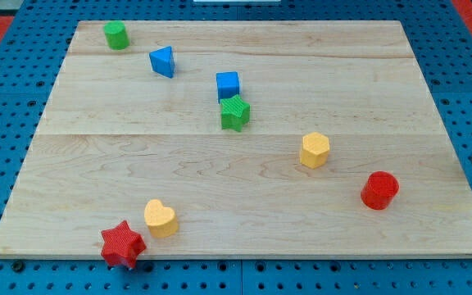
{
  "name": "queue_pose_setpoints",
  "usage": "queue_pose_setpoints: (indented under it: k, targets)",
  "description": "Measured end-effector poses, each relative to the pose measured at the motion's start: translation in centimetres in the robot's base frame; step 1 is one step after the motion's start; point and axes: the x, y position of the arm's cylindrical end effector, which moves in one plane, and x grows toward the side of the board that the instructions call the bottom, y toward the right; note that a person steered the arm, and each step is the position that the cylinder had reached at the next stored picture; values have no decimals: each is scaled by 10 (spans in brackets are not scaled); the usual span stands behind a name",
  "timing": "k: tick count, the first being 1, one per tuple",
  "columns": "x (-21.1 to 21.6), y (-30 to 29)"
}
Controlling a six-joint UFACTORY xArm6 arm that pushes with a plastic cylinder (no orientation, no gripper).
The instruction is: Slide red star to the bottom center
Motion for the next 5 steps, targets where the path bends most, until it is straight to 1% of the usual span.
queue_pose_setpoints:
  k: [1,2,3,4,5]
  targets:
    - [79,-37]
    - [80,-49]
    - [80,-83]
    - [80,-93]
    - [81,-134]
